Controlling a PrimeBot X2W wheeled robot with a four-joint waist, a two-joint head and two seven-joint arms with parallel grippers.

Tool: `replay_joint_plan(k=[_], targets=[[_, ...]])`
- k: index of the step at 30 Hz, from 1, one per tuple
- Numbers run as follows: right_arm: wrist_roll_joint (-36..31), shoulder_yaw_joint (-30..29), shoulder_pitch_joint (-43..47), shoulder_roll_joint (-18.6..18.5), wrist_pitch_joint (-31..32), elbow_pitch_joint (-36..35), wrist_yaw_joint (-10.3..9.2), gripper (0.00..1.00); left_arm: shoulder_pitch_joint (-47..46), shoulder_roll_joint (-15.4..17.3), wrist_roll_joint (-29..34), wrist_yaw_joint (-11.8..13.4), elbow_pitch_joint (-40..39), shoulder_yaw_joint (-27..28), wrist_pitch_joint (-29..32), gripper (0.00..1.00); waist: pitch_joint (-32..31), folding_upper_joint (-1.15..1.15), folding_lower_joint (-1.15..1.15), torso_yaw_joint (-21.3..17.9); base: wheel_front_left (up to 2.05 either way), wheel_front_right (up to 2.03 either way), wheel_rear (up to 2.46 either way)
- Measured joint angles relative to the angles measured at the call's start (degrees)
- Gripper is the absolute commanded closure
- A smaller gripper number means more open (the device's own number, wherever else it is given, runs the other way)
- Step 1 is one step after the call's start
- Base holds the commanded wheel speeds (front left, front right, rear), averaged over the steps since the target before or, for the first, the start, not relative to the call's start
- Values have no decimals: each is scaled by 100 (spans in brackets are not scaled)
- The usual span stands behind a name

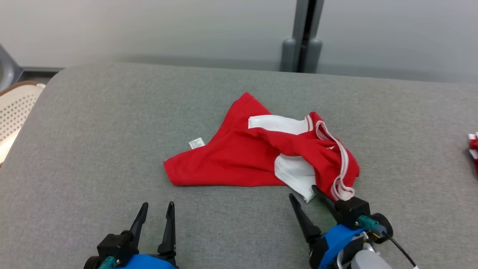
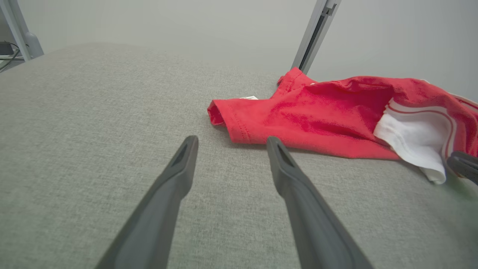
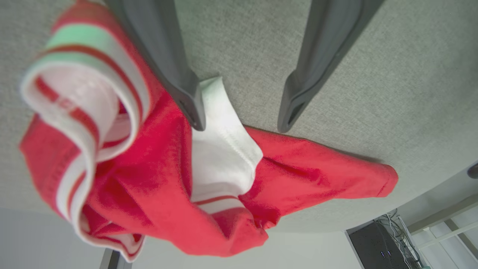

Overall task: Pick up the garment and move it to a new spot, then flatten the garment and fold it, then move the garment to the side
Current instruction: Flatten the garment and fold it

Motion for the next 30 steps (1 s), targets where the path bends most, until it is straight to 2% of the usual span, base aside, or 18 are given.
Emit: replay_joint_plan(k=[5,9,10,11,12,13,17,22,27,30], targets=[[-337,-427,-402,-2,0,886,0,0,-120,1,-43,0,18,-76,-1,0,289,0,0,258,0,0,0],[-565,-620,-593,-3,-19,1104,0,0,-197,1,-57,0,21,-108,0,0,470,0,0,407,0,0,0],[-579,-634,-605,-3,-35,1106,0,4,-197,2,-58,0,21,-108,0,0,501,0,0,433,0,0,0],[-593,-636,-612,-3,-36,1099,0,53,-202,2,-58,0,21,-107,-1,0,522,0,0,451,0,0,0],[-597,-637,-612,-3,-36,1073,-1,80,-213,1,-58,0,21,-101,-1,0,536,0,0,458,0,0,0],[-599,-636,-611,-9,-35,1049,-1,100,-232,1,-58,0,20,-90,0,0,541,0,0,448,0,0,0],[-687,-673,-548,-8,1,719,0,100,-276,1,-56,0,-11,-58,-1,0,527,0,0,343,0,0,0],[-757,-746,-423,-5,1,-89,0,100,-275,1,-56,0,-51,-63,0,0,415,0,0,185,0,0,0],[-880,-988,-269,-27,0,-839,0,100,-179,0,-49,-1,-57,-56,0,0,216,0,0,11,0,0,0],[-933,-1204,-229,-165,0,-1276,0,100,-115,0,-51,-1,-52,-33,0,0,76,0,0,-93,0,0,0]])
